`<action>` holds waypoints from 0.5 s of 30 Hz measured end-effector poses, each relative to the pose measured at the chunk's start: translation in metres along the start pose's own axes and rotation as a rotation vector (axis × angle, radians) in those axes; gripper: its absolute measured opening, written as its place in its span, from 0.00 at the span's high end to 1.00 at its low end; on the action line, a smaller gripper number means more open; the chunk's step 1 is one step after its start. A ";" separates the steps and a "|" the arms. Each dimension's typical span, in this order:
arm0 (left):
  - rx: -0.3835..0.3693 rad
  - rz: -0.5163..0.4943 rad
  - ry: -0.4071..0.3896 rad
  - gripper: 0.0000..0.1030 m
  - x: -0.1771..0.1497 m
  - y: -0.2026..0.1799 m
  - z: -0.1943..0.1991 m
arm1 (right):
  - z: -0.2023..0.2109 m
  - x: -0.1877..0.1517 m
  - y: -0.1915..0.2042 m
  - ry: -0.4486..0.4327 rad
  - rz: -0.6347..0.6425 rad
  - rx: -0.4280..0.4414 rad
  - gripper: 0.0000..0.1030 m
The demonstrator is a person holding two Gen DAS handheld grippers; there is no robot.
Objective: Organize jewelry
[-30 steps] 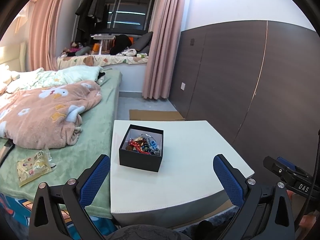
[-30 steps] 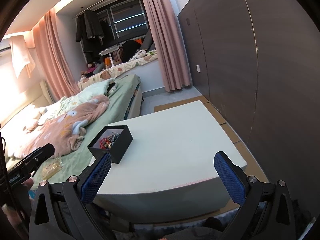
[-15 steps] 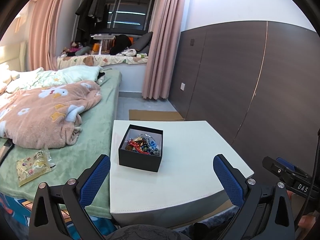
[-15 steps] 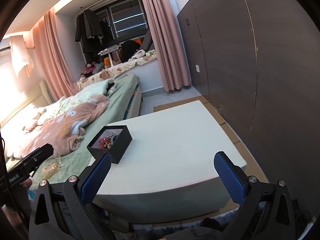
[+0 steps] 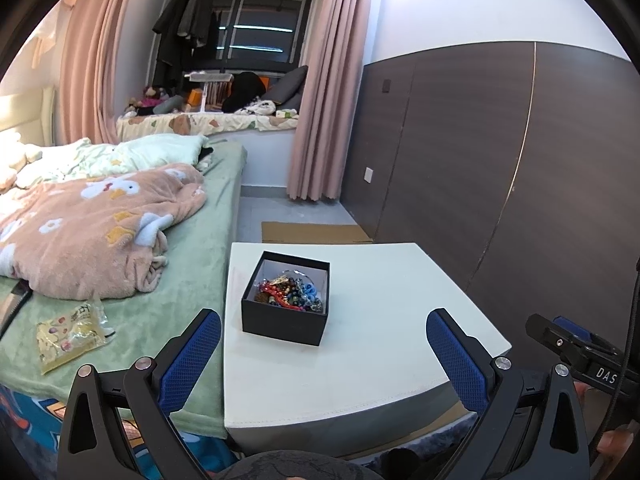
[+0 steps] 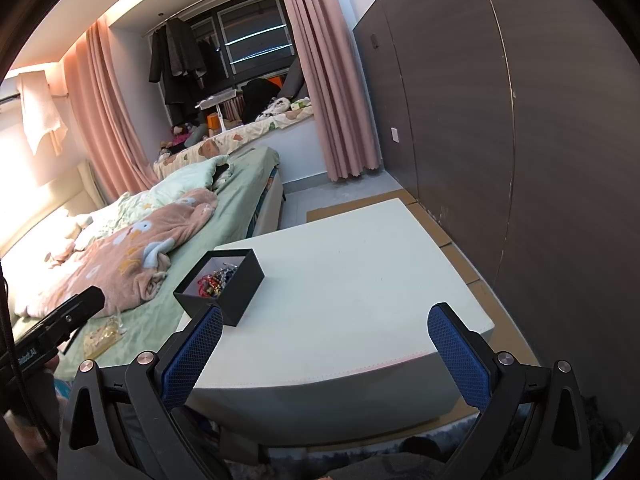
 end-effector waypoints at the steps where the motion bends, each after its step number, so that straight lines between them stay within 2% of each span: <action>1: 0.005 0.001 -0.002 0.01 0.000 0.001 0.000 | 0.000 0.000 0.000 0.000 0.001 0.000 0.00; 15: 0.016 -0.031 -0.009 0.01 -0.002 -0.005 0.002 | 0.000 0.000 0.000 0.002 -0.002 0.000 0.00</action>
Point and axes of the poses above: each gripper's, at about its wrist camera, not at the fingertips, and z roughly against the way its jaws point, y to its left, x to its top, the point moved 9 cm from there along -z, roughly the way its jaws point, and after that the axes turned 9 degrees about -y, right-handed, at the moved point
